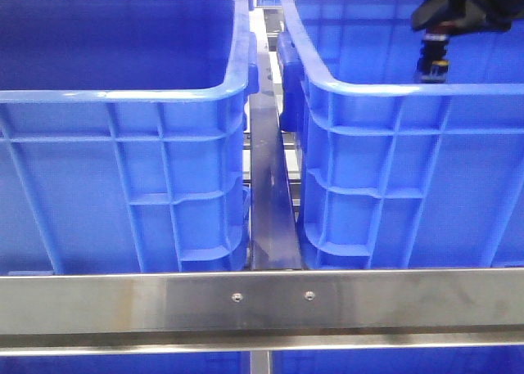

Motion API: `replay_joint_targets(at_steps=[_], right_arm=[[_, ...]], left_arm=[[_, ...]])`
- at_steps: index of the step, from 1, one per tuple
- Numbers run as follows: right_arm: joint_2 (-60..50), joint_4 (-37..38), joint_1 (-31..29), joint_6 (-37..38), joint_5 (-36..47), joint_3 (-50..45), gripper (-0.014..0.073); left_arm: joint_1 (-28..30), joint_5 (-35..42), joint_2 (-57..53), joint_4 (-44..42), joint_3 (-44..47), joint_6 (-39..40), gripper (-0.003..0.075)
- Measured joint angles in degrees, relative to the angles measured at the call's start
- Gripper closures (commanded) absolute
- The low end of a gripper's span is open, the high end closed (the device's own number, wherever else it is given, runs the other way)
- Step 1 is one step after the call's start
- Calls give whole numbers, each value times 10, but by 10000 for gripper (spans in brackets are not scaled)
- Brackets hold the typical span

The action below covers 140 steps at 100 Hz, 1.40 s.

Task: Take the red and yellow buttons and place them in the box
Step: 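Carry the red button with the right gripper over the empty bin, then lower the red button into the bin and open the right gripper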

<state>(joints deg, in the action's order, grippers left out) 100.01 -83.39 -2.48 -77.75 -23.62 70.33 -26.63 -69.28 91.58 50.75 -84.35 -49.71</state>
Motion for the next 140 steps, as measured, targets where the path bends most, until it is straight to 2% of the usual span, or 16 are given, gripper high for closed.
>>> replay_joint_targets(at_steps=[37,75,83,95,102,140], right_arm=[[83,-33,0,-9,1,56,298],[112,-44,0,-12,2,63,293],[112,-45,0,-13,2,63,249],[112,-45,0,-16,3,63,99],[114,-45,0,-17,3,63,46],[92,-45,0,-17,4,55,64]], left_arm=[[0,0,0,2,0,0,136],[0,-1,0,2,0,0,136],[0,-1,0,2,0,0,136],[0,-1,0,2,0,0,136],[0,-1,0,2,0,0,136],[0,-1,0,2,0,0,136]])
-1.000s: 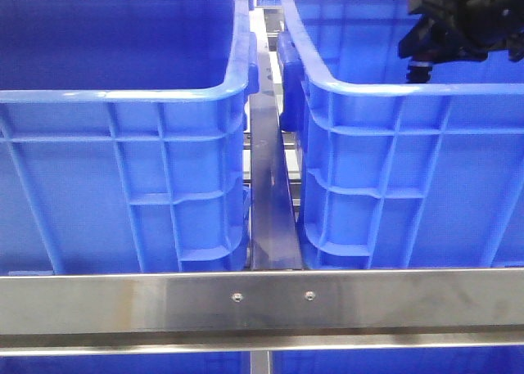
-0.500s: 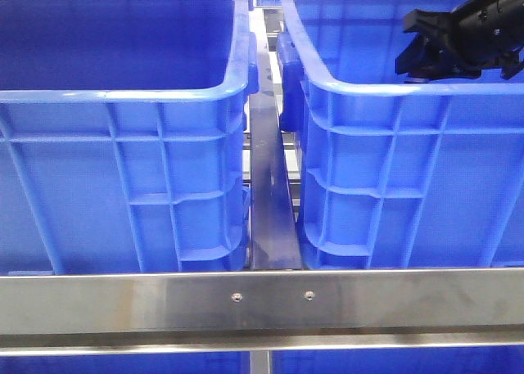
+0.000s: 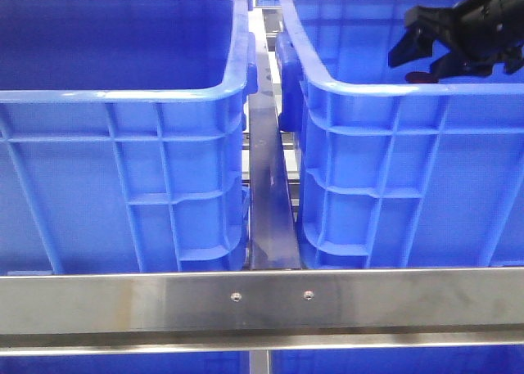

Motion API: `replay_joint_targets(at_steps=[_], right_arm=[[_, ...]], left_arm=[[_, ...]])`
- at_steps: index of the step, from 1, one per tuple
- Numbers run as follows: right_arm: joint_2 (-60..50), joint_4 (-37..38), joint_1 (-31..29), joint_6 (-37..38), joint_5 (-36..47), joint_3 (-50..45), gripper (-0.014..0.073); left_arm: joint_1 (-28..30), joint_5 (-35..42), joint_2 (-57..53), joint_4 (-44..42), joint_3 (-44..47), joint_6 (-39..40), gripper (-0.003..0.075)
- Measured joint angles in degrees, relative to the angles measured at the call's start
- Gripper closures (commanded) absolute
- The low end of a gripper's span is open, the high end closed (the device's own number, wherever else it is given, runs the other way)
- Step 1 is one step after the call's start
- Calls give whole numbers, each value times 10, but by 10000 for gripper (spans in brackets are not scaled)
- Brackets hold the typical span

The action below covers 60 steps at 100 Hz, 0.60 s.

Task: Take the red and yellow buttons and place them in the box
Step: 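Lower the red button into the bin and open the right gripper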

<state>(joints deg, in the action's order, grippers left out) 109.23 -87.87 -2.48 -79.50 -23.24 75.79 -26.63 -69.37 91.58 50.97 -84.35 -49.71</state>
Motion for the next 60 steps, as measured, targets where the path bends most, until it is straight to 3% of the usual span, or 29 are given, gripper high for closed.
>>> replay_joint_targets(at_steps=[15,42,60], right_arm=[[-50,1,0,0,0,-31,199],[-163,14,0,0,0,-113,670],[-248,16,0,-1,-1,-167,655]], left_arm=[[0,0,0,0,0,0,136],[0,0,0,0,0,0,136],[0,0,0,0,0,0,136]])
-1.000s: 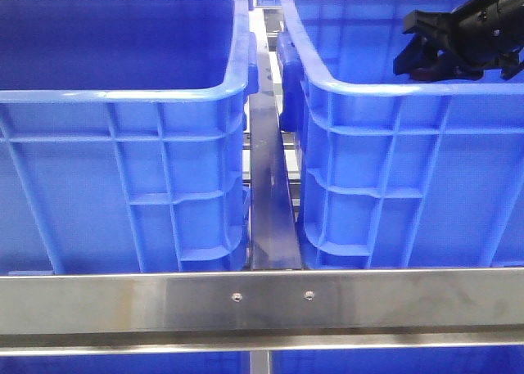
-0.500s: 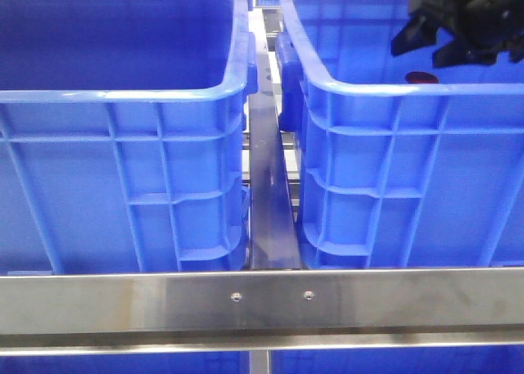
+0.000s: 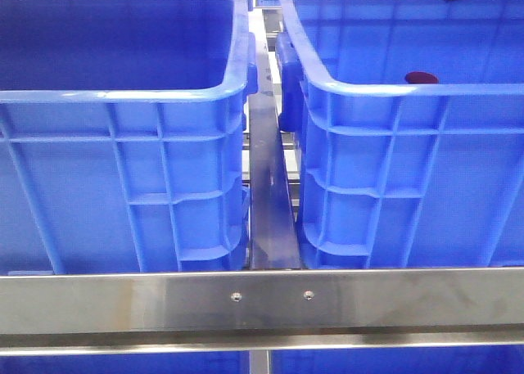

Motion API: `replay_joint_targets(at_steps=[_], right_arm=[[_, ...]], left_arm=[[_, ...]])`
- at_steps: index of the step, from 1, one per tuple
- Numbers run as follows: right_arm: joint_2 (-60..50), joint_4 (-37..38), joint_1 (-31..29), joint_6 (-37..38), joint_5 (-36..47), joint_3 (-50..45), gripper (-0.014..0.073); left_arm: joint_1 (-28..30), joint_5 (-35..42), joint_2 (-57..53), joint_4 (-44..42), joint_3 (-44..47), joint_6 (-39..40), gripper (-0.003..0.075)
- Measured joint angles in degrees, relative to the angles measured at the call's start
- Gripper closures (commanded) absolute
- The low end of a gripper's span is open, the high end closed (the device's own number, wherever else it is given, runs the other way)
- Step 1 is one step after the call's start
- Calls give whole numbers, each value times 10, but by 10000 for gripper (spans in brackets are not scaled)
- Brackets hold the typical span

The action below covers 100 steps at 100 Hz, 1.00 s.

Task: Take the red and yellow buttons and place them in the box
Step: 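Lower the red button into the bin and open the right gripper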

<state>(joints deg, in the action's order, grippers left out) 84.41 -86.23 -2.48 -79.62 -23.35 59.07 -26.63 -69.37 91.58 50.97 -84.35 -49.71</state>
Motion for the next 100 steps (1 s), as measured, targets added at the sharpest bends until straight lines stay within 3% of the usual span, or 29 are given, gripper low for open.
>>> replay_joint_targets(at_steps=[100], right_arm=[[-506,4,0,0,-8,-337,655]], left_arm=[[0,-1,0,4,0,0,136]])
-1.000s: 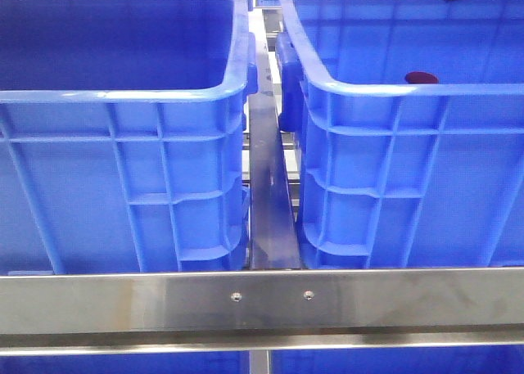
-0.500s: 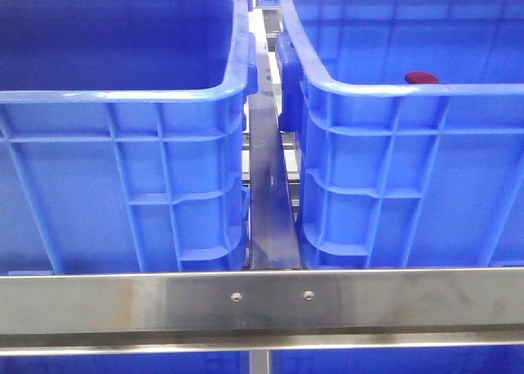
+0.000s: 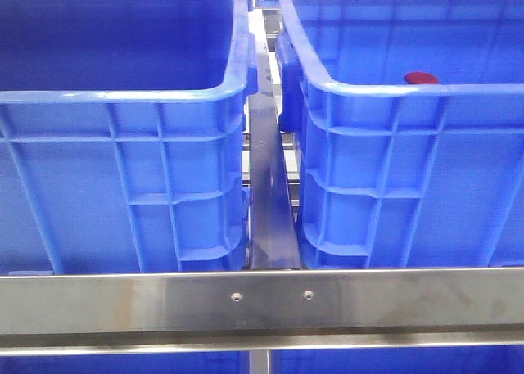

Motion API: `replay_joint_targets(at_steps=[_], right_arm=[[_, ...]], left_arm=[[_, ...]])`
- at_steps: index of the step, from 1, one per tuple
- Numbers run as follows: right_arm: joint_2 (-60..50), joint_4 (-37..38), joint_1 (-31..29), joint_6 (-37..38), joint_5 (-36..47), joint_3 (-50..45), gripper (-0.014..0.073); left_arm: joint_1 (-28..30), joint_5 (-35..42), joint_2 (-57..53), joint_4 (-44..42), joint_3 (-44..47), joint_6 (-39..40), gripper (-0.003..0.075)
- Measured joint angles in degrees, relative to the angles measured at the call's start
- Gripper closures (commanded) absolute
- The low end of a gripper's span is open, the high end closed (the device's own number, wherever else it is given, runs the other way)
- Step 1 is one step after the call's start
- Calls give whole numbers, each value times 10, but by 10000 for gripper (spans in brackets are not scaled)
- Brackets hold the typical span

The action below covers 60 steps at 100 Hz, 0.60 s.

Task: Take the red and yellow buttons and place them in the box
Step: 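Lower the red button into the bin and open the right gripper, then move the left gripper down onto a yellow-capped push-button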

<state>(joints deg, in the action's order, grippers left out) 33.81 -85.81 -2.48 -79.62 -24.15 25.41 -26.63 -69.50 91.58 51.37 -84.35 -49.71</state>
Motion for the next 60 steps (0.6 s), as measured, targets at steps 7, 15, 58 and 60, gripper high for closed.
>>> replay_joint_targets(at_steps=[7,15,58,60], right_arm=[[-23,0,0,0,-1,-11,655],[-39,0,0,0,-3,-19,655],[-45,1,0,0,-11,-25,655],[-45,1,0,0,-11,-25,655]], left_arm=[[0,0,0,8,0,0,136],[0,0,0,13,0,0,136],[65,-2,0,22,-2,0,136],[72,-2,0,22,-2,0,136]])
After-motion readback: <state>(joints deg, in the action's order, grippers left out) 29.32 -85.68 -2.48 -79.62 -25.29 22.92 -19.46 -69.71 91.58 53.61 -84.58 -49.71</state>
